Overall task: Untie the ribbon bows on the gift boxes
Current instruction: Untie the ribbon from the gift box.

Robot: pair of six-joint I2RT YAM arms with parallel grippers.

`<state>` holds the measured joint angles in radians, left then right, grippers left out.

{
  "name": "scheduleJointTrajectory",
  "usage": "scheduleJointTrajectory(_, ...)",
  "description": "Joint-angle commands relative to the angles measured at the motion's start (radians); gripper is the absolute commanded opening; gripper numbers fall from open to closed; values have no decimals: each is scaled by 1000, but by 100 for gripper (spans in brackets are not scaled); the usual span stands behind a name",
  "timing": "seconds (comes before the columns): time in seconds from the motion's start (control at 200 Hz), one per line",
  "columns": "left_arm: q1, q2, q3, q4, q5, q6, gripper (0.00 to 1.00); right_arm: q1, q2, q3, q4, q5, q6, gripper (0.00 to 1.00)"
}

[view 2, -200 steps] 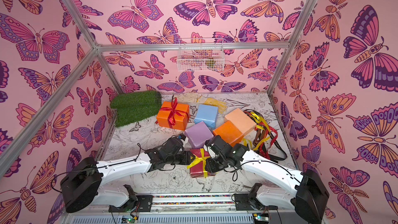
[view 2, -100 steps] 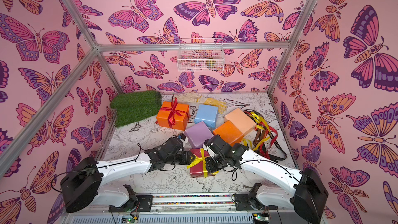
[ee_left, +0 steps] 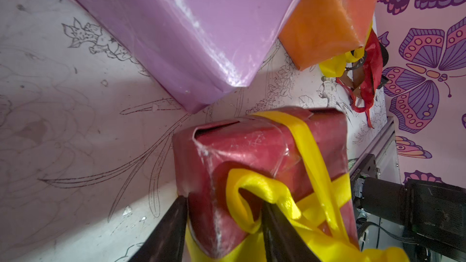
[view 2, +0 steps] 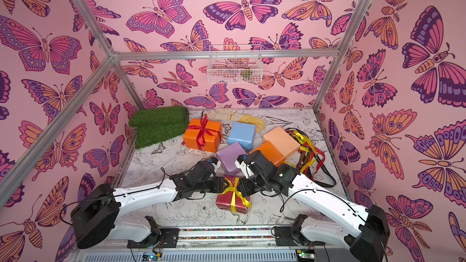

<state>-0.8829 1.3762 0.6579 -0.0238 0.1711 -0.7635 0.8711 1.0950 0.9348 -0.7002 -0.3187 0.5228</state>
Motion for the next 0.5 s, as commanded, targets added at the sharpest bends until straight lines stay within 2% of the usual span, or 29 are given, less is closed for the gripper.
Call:
scheduleJointTrajectory(0.0, 5, 15, 7, -21, -11, 20, 50, 5, -56, 70, 10, -36, -12, 0)
scheduleJointTrajectory(0.24, 5, 8, 5, -21, -7, 23, 50, -9, -94, 161, 0, -4, -38, 0)
scheduleJointTrajectory(0.426, 5, -31, -11, -24, -22, 16, 50, -24, -77, 151, -1, 0, -39, 0)
scheduleJointTrajectory(0.496, 5, -59, -15, -36, -38, 16, 53, -27, -68, 141, 3, 2, -38, 0)
